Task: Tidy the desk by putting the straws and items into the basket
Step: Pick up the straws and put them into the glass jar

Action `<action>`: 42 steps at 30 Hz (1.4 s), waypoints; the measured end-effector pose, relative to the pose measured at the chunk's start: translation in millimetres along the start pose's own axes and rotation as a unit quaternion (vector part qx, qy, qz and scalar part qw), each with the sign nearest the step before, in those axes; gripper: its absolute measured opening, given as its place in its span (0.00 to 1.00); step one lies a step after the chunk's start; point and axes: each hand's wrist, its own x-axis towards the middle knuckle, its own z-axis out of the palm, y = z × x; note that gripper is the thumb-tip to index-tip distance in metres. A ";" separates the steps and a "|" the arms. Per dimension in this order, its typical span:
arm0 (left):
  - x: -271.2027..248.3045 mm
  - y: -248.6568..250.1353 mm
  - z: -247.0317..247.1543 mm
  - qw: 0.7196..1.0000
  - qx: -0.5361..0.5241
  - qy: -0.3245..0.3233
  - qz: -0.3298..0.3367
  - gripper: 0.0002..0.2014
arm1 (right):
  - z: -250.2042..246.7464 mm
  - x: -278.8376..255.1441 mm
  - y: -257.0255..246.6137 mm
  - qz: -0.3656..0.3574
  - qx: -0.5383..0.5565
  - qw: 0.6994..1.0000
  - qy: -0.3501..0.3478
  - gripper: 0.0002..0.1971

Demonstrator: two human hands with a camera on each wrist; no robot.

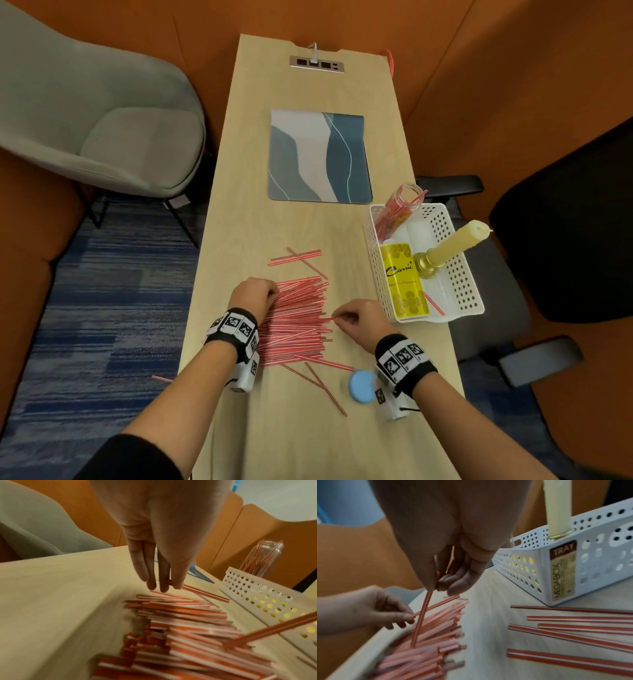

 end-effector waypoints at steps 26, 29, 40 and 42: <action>123.0 203.1 -108.2 0.903 -0.363 0.149 0.173 0.08 | -234.2 97.1 3.9 -0.028 0.029 0.935 0.351 0.15; 130.2 209.3 -120.5 0.911 -0.290 0.178 0.234 0.09 | -228.1 85.0 14.8 -0.020 0.077 0.928 0.365 0.15; 160.8 250.5 -170.4 0.928 -0.088 0.119 0.343 0.14 | -209.6 47.0 27.5 -0.048 0.133 0.930 0.338 0.17; 166.2 259.3 -171.9 0.935 -0.048 0.083 0.342 0.17 | -207.1 44.3 27.8 -0.053 0.137 0.933 0.329 0.17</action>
